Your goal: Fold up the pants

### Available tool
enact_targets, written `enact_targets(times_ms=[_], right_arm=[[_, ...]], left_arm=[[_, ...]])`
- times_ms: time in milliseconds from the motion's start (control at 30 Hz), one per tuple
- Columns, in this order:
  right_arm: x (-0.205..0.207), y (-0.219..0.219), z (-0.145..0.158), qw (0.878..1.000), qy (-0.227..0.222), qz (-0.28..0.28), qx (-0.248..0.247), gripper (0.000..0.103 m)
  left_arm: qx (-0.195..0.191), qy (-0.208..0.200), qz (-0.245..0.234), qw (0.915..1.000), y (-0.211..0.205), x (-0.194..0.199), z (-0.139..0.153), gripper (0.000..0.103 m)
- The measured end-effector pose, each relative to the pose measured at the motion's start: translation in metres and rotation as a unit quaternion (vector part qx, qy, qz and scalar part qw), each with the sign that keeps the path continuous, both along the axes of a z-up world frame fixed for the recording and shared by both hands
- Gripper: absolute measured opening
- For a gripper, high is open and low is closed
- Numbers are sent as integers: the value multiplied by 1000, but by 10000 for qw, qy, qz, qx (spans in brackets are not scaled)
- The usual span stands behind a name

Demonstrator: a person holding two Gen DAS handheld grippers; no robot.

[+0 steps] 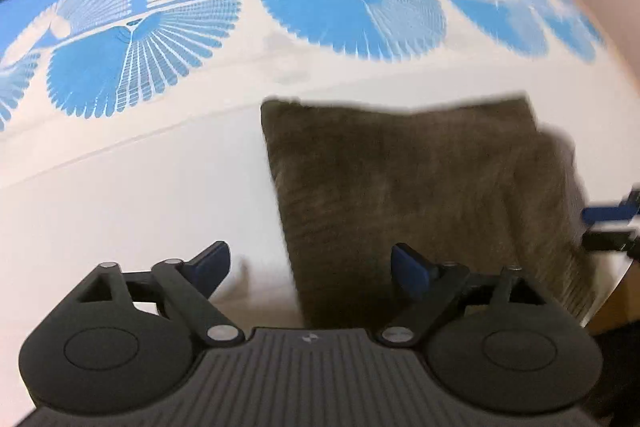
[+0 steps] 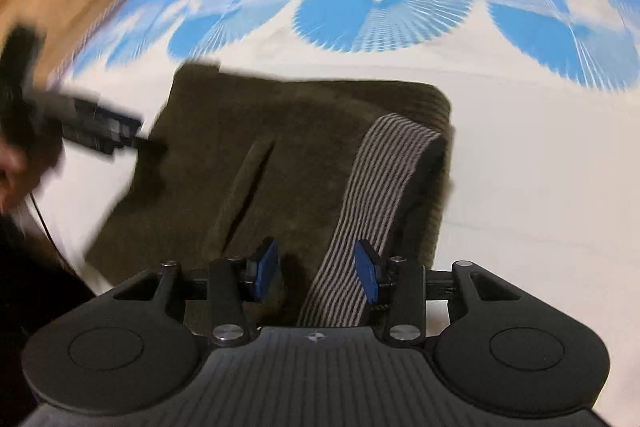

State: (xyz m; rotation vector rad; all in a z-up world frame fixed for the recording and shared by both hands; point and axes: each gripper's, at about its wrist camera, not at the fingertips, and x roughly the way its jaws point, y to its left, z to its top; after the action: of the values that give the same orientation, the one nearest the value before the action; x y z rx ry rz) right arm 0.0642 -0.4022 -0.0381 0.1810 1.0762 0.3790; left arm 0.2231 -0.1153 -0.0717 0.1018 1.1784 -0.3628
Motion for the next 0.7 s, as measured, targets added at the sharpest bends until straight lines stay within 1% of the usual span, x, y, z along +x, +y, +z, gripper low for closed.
enact_targets(times_ms=[33,67,100,133,167,200,267,300,367,400,433,500,533,600,633,700], right_arm=[[1,-4,2,9999,-20,-124,103,45],[2,-8,5,9995,-81,-241,181,48],[2,-13,10,9987,-206,-446,120,52],[3,-17,13,9973,-325,-666,-8,62],[6,-23,14,9950,-405,-900,-119,72],[9,-27,12,9928,-404,-1114,-159,75],[16,-34,2,9915,-113,-1299,5,75],[20,-35,-8,9915,164,-1284,137,76],[28,-32,-29,9906,753,-1126,210,76],[31,-28,-37,9902,957,-1001,173,79],[34,-22,-41,9905,996,-931,178,87],[39,-17,-46,9910,1015,-848,223,90],[42,-17,-50,9902,1053,-882,258,94],[47,-18,-56,9875,1140,-1038,331,96],[49,-19,-58,9870,1127,-1096,340,95],[52,-18,-53,9875,1039,-1143,309,87]], left_arm=[[-142,-29,115,9998,2,2,3,91],[-335,-34,270,9991,5,6,4,92],[-476,33,389,9981,8,7,4,92],[-585,178,497,9969,3,15,0,92],[-706,416,614,9947,5,19,-7,93],[-787,631,677,9926,1,23,-15,93],[-882,977,704,9888,2,24,-26,93],[-926,1109,705,9870,1,23,-32,93],[-1022,1271,677,9843,-2,25,-44,94],[-1065,1326,659,9832,-4,27,-50,95],[-1097,1356,655,9825,-5,29,-54,95],[-1137,1420,687,9809,-8,32,-64,96],[-1149,1406,682,9810,-11,32,-66,96],[-1146,1304,607,9829,-15,32,-67,95],[-1131,1242,589,9840,-17,32,-67,93],[-1013,1058,489,9880,-18,31,-59,77]])
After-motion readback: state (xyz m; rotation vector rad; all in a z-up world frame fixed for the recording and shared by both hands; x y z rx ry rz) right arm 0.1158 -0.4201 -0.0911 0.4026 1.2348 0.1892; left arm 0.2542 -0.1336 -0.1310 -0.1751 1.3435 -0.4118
